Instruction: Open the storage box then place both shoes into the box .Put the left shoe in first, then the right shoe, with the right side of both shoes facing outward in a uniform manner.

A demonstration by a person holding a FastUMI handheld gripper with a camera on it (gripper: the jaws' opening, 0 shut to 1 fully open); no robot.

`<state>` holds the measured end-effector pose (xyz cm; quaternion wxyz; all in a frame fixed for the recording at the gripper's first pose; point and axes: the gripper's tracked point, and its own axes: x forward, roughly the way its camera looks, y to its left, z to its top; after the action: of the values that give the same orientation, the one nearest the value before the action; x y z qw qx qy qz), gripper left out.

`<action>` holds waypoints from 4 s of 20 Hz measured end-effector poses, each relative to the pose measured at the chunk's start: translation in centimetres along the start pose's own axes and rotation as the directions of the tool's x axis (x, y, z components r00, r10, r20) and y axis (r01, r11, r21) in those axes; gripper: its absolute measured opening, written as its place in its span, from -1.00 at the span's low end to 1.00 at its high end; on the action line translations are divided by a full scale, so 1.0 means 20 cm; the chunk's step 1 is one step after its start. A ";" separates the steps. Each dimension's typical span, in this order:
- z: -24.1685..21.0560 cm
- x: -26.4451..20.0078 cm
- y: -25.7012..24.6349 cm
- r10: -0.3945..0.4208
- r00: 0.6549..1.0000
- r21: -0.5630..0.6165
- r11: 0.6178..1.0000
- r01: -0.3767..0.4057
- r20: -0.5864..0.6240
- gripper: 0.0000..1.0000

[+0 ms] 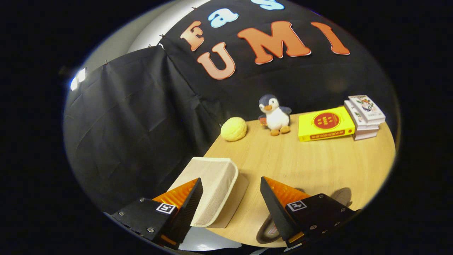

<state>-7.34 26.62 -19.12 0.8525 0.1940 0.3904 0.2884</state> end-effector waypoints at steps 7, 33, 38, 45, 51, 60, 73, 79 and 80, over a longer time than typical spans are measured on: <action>-0.32 0.17 0.15 0.146 0.968 0.183 0.977 -0.109 -0.202 0.96; -0.14 0.16 0.69 0.468 0.868 0.389 0.840 -0.378 -0.165 -0.01; 0.00 0.20 1.00 0.523 0.838 0.284 0.837 -0.468 -0.159 -0.51; 0.01 0.42 1.37 0.553 0.809 0.302 0.820 -0.486 -0.200 -0.71; -0.04 0.59 1.63 0.525 0.811 0.274 0.845 -0.460 -0.257 -0.70; -0.32 0.91 1.92 0.436 0.810 0.232 0.899 -0.371 -0.392 -0.71; -0.17 0.65 1.19 0.278 0.921 0.117 0.960 -0.255 -0.273 0.66; -0.15 0.37 0.61 0.109 0.978 -0.013 0.993 -0.113 -0.175 0.82; -0.16 0.34 0.50 0.074 0.983 -0.027 0.996 -0.080 -0.168 0.83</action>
<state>-9.69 38.86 -19.35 0.8081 0.1697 0.4478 0.3431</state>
